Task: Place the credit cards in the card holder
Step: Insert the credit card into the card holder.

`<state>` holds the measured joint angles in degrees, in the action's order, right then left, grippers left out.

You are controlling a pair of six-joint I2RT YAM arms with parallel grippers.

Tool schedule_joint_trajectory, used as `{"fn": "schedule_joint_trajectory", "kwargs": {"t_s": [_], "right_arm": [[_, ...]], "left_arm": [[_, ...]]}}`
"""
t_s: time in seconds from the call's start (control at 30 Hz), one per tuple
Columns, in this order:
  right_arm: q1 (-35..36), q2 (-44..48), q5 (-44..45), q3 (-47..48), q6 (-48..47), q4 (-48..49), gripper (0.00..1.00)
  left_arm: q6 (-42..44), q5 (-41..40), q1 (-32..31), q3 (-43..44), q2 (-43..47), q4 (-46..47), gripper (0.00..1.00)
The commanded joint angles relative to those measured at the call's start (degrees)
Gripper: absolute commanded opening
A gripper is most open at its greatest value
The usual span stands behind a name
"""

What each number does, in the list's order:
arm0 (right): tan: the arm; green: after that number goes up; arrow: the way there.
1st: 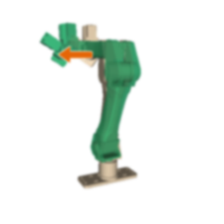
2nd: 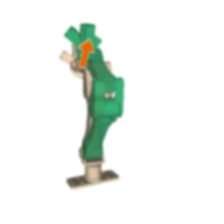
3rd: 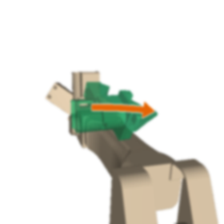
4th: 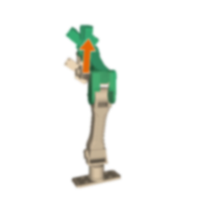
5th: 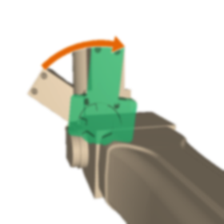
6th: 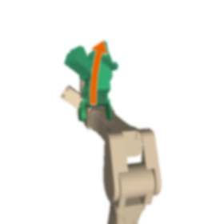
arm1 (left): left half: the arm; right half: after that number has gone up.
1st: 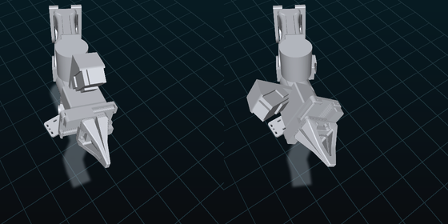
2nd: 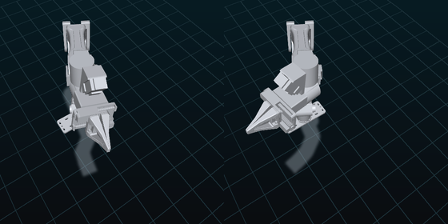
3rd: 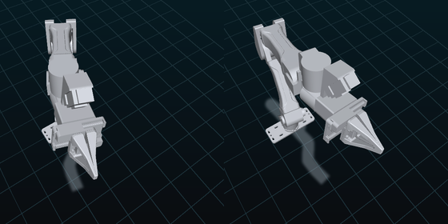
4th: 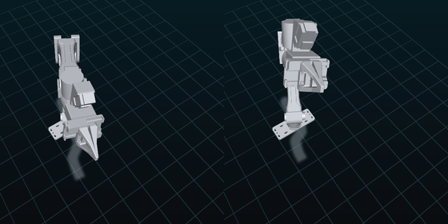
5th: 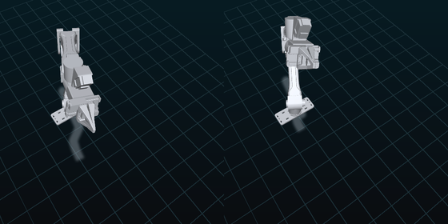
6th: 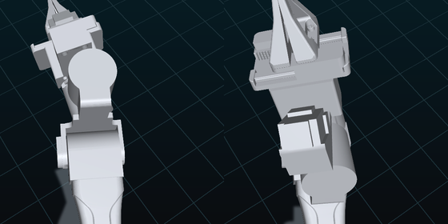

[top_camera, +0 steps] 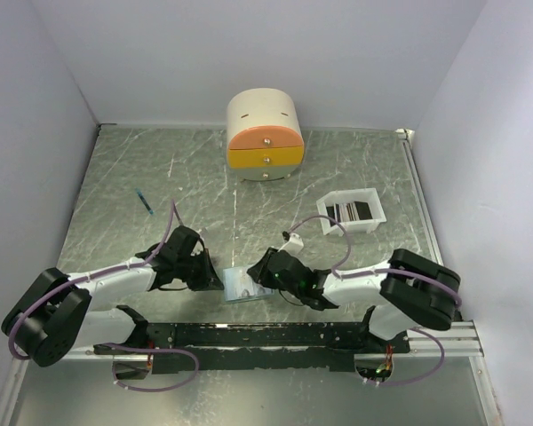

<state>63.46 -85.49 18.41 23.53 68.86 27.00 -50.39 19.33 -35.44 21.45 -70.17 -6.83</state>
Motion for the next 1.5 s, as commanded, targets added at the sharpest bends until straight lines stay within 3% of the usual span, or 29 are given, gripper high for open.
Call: {"fn": "schedule_joint_trajectory", "kwargs": {"t_s": [0.0, 0.2, 0.33, 0.53, 0.93, 1.47], "right_arm": [[0.14, 6.37, 2.24, 1.19, -4.27, -6.76, 0.28], [0.05, 11.24, 0.81, 2.23, -6.54, -12.74, 0.36], [0.08, 8.62, -2.15, 1.8, -6.15, -9.76, 0.45], [0.08, 3.9, -4.35, 3.63, -6.71, -8.69, 0.48], [0.09, -1.2, -8.51, 4.56, -7.0, -4.63, 0.47], [0.18, -5.65, -14.38, 6.14, -9.47, 1.42, 0.37]], "left_arm": [[0.21, -0.76, -0.64, -0.71, 0.48, -2.25, 0.1], [0.3, -0.79, -0.72, -0.95, 0.78, -2.16, 0.1], [0.05, -0.46, -0.86, -1.17, 0.29, -1.24, 0.1], [0.12, -0.49, -1.16, -0.89, -0.61, -0.84, 0.1], [-0.26, -0.66, -1.43, -0.98, -0.11, -0.83, 0.1], [-0.42, -1.29, -1.67, -0.72, 0.78, -1.59, 0.1]]}}
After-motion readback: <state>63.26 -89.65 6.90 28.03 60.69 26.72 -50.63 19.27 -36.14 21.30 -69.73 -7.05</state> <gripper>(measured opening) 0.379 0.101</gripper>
